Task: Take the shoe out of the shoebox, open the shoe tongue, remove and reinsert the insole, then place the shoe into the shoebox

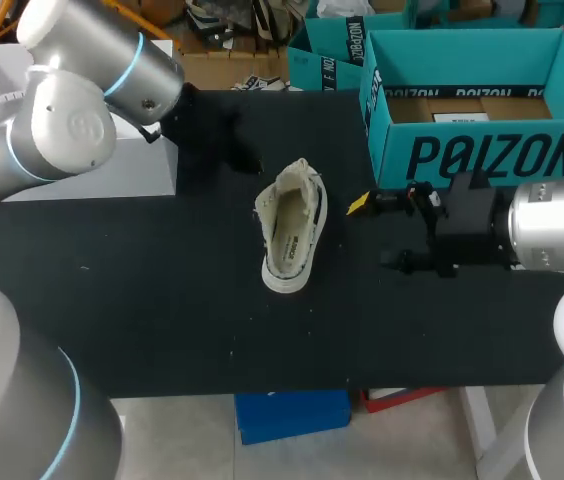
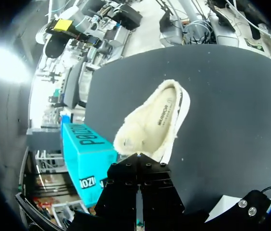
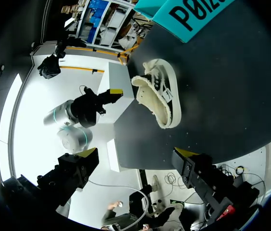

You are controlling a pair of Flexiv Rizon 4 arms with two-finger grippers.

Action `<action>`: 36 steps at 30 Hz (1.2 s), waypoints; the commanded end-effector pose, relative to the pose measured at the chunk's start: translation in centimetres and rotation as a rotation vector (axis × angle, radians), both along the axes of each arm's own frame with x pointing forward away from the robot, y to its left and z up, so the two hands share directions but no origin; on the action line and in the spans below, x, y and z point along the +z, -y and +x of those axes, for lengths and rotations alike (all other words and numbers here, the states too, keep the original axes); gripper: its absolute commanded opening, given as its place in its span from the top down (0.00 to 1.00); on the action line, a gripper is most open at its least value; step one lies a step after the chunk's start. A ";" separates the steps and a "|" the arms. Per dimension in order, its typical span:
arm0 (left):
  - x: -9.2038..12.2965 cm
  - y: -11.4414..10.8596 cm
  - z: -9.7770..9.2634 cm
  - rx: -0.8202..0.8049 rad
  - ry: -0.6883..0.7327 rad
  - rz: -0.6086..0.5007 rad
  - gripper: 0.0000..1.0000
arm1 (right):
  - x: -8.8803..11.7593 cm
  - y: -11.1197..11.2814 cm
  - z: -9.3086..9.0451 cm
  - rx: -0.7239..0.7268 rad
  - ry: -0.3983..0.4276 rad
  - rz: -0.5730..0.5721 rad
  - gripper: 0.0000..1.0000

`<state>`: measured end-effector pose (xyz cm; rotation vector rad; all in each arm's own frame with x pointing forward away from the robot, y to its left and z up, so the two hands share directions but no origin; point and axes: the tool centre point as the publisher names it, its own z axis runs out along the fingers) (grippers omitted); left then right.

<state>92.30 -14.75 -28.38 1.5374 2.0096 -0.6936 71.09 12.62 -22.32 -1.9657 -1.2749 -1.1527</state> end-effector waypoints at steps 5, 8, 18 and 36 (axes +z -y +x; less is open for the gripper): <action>-2.4 3.5 3.3 0.185 -0.103 -0.137 1.00 | 0.0 -0.1 0.0 -0.001 0.000 -0.001 0.00; -3.2 4.8 3.7 0.199 -0.114 -0.140 1.00 | 0.0 -0.1 0.0 -0.001 0.000 -0.001 0.00; -4.9 5.8 2.5 0.174 -0.161 -0.131 1.00 | 0.0 -0.1 0.0 -0.001 0.000 -0.001 0.00; -8.1 3.9 -1.9 0.136 -0.232 -0.083 1.00 | 0.0 -0.1 0.0 -0.001 0.000 -0.001 0.00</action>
